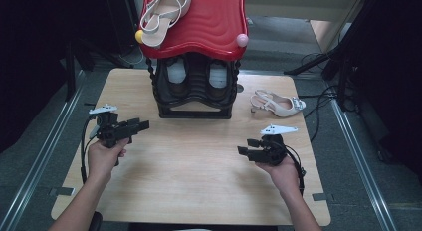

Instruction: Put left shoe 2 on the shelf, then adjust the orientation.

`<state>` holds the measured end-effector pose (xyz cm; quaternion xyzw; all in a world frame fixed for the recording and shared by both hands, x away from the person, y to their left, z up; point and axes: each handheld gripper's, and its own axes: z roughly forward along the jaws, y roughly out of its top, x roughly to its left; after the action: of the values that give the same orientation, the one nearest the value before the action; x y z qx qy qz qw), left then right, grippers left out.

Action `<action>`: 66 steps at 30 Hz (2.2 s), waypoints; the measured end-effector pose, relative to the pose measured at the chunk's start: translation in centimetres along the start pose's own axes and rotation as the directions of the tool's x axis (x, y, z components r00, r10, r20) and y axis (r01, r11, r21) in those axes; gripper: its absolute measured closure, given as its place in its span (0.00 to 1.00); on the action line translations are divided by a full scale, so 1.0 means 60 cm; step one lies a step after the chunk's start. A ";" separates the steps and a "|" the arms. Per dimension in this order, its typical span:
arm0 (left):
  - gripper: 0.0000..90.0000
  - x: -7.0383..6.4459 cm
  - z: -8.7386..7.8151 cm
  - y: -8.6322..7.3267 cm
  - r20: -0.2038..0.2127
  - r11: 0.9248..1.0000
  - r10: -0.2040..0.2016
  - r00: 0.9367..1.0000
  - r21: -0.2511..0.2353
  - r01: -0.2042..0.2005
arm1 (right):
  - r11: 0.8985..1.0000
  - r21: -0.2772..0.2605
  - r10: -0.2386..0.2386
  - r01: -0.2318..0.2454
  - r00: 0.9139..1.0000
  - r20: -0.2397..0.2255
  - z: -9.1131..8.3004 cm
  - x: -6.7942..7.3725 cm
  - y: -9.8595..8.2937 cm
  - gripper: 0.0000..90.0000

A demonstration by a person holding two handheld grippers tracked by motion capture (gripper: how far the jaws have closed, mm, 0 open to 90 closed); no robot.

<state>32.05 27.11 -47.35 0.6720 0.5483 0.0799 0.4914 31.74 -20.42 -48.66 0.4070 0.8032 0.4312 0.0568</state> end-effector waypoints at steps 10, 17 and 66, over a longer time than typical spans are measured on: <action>0.50 0.000 0.001 0.000 0.005 1.000 -0.008 1.000 0.009 0.008 | 0.999 -0.031 0.013 -0.012 1.000 0.023 -0.002 -0.015 0.011 0.55; 0.50 0.000 0.002 0.000 0.007 1.000 -0.003 1.000 0.014 0.003 | 0.999 -0.042 0.035 -0.032 0.997 0.076 0.007 -0.048 0.030 0.65; 0.51 -0.001 -0.004 -0.003 0.018 1.000 0.014 1.000 0.015 -0.014 | 0.971 -0.076 0.239 -0.227 0.929 0.284 0.047 -0.201 0.123 1.00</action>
<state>31.75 27.17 -47.34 0.6802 0.5397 0.0731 0.4907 45.46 -24.85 -48.08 0.5571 0.7230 0.3868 0.1311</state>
